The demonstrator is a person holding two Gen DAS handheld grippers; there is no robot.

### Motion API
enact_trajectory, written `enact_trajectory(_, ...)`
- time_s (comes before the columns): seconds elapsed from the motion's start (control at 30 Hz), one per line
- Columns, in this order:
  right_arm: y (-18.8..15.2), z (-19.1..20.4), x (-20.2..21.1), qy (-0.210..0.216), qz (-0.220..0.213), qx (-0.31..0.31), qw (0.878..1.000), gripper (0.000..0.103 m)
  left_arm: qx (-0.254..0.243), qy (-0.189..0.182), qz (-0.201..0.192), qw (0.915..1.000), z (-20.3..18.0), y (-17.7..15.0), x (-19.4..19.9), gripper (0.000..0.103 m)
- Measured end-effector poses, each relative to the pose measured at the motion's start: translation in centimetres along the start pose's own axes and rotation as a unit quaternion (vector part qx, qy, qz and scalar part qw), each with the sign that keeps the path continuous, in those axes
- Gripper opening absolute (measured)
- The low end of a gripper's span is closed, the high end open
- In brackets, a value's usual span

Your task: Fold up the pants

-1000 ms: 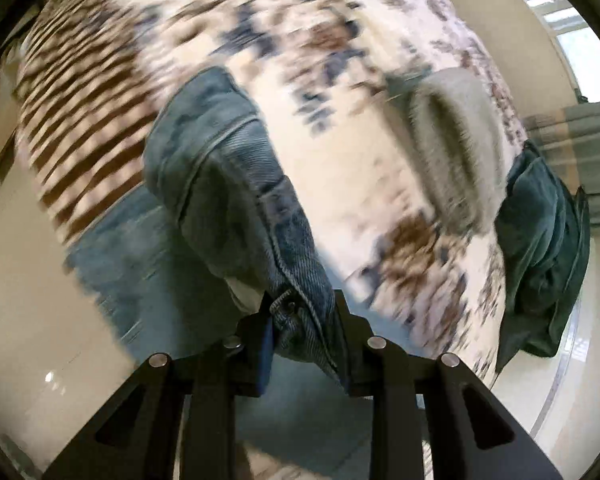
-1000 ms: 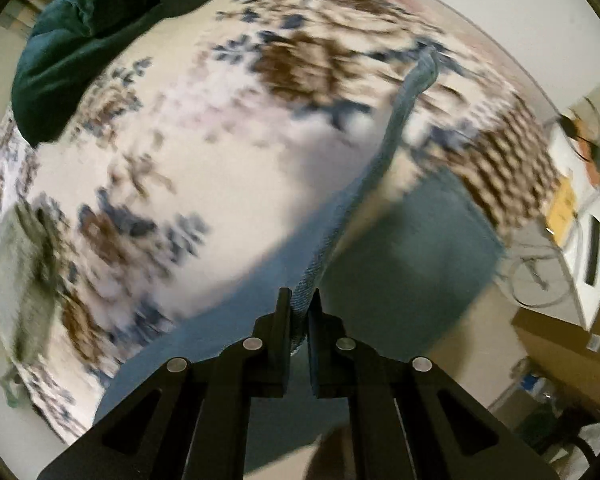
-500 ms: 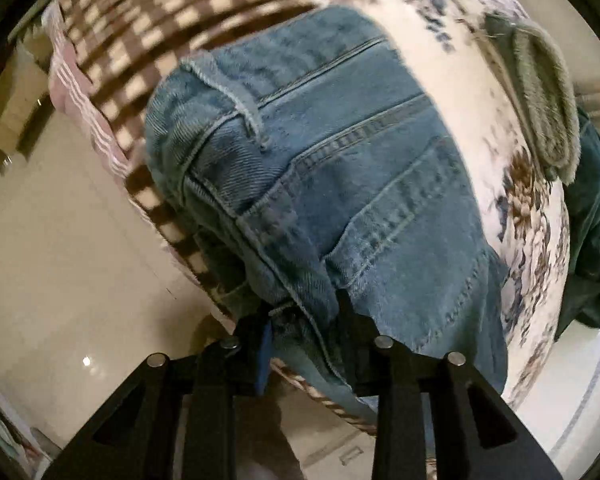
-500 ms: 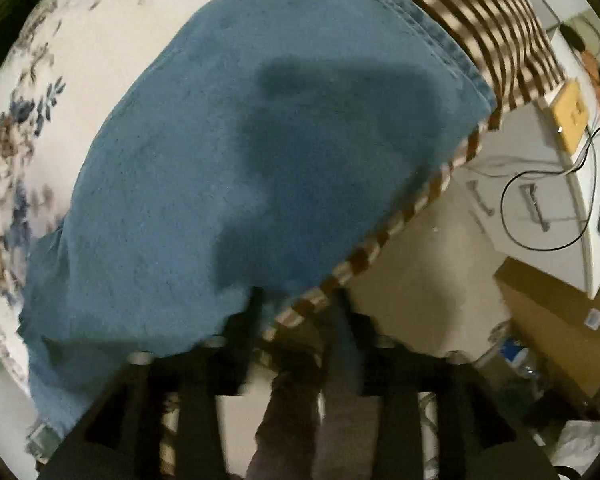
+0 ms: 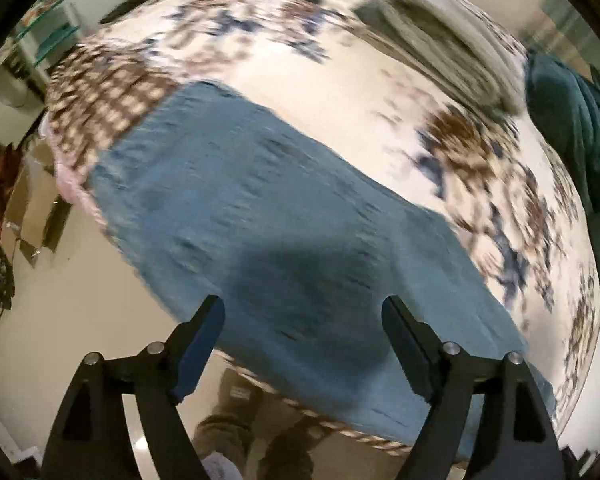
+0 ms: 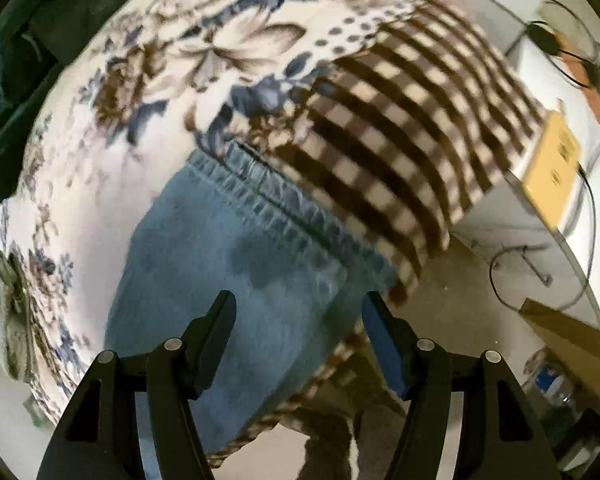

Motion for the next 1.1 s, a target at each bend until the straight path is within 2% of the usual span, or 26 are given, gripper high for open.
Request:
enact_trajectory(0.07,0.5,0.5,-1.4,-0.008,0.016,0.003,1.000,0.068,-0.012,0.000,0.007,0.9999,-2.6,-0.6,-0.6,0.080)
enact_trajectory(0.1,0.6,0.8,-2.4,-0.003,0.033,0.007,0.999,0.064,-0.020,-0.002,0.007,0.9998,-3.8,-0.9,-0.8,0.080)
enact_trajectory(0.17,0.2,1.4,-3.4,-0.012,0.041,0.019,0.999,0.030,-0.041,0.003,0.011,0.9991,-6.1,-1.7,-1.3,0.080)
enact_trajectory(0.2,-0.3,1.7,-3.3,-0.015,0.031,0.030,0.999,0.010,-0.046,0.004,0.014,0.9988,-7.2,-2.0,-1.7,0.080)
enact_trajectory(0.33,-1.7,3.1,0.1,-0.030,-0.056,0.089,0.994,0.008,-0.068,0.011,0.038,0.9969,-9.5,-3.3,-3.2,0.080)
enact_trajectory(0.43,-1.8,2.6,3.6,-0.018,-0.107,0.097,0.989,0.007,-0.079,0.016,0.044,0.9958,-10.1,-4.0,-3.6,0.080)
enact_trajectory(0.5,-1.5,2.0,4.0,-0.034,-0.119,0.115,0.986,0.007,-0.085,0.023,0.046,0.9951,-10.2,-4.4,-3.7,0.080)
enact_trajectory(0.57,-1.0,0.9,1.9,-0.058,-0.093,0.128,0.986,0.008,-0.085,0.025,0.051,0.9947,-9.8,-4.7,-4.1,0.080)
enact_trajectory(0.6,-1.0,0.6,-0.3,-0.079,-0.051,0.150,0.984,0.008,-0.084,0.027,0.055,0.9946,-9.7,-4.8,-4.3,0.080)
enact_trajectory(0.67,-1.1,-0.1,-2.6,-0.104,-0.008,0.164,0.981,0.010,-0.080,0.028,0.060,0.9946,-9.2,-5.1,-4.6,0.080)
enact_trajectory(0.7,-1.3,-0.5,-2.8,-0.095,0.001,0.160,0.983,0.017,-0.079,0.029,0.061,0.9946,-9.0,-5.2,-4.7,0.080)
enact_trajectory(0.77,-1.6,-1.0,-2.2,-0.075,0.008,0.140,0.987,0.039,-0.073,0.028,0.063,0.9950,-8.3,-5.3,-4.8,0.080)
enact_trajectory(0.8,-1.7,-1.3,-1.4,-0.066,0.004,0.125,0.990,0.057,-0.069,0.027,0.063,0.9952,-7.9,-5.3,-4.8,0.080)
enact_trajectory(0.83,-1.9,-1.3,-0.6,-0.056,-0.002,0.115,0.992,0.061,-0.066,0.026,0.064,0.9954,-7.7,-5.3,-4.7,0.080)
enact_trajectory(0.97,-3.4,0.3,2.1,-0.024,-0.001,0.099,0.995,0.061,-0.049,0.018,0.066,0.9965,-6.0,-5.3,-4.6,0.080)
enact_trajectory(1.1,-7.9,6.8,2.3,0.030,0.047,0.133,0.990,0.061,-0.029,0.015,0.055,0.9980,-3.9,-4.3,-3.8,0.080)
Point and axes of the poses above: each gripper's, at about its wrist camera, not at the fingertips, and x roughly against the way its jaws point, z to its left, y to its top, the point moved 2 cm from there along -x, roughly the way its jaws point, and after that the axes turned 7 degrees about -x, right-handed, at the moved point
